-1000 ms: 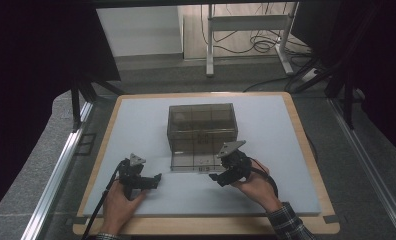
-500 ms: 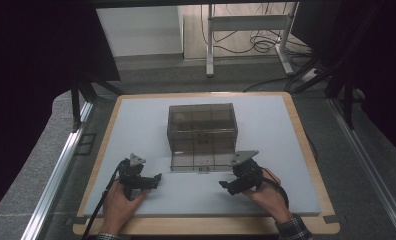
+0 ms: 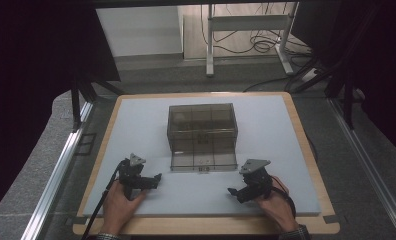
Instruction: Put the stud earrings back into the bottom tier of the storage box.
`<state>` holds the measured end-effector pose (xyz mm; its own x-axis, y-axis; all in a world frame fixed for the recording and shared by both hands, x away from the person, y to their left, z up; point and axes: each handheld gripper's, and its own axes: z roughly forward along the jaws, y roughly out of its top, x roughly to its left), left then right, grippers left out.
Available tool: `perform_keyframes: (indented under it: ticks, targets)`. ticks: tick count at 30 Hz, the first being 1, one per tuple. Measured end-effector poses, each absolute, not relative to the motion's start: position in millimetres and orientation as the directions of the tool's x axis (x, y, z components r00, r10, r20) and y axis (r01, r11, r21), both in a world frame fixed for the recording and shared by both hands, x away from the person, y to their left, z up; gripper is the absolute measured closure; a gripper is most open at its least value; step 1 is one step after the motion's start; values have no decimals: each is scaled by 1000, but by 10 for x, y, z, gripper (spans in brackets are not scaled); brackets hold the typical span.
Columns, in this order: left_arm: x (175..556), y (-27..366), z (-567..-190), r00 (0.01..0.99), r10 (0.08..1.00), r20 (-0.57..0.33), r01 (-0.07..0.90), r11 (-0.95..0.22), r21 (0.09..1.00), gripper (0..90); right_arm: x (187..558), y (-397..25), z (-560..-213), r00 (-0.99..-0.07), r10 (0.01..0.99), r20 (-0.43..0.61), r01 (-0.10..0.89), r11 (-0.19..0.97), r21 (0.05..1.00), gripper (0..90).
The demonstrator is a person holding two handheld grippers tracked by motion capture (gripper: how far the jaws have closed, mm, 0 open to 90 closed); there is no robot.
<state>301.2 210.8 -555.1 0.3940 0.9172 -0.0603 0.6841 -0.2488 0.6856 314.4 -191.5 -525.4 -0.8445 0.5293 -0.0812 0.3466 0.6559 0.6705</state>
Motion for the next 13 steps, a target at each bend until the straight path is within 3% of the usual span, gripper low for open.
perform_keyframes:
  ticks: [5,13]
  targets:
    - [3011,2107,-5551,394,917,-60,684,-249,686,0,3154,-1997,-5363,-833,552,-29,379,609,697,29]
    - [3011,2106,-5551,394,917,-59,684,-250,685,0,3150,-1992,-5371,-830,557,-39,378,612,695,28]
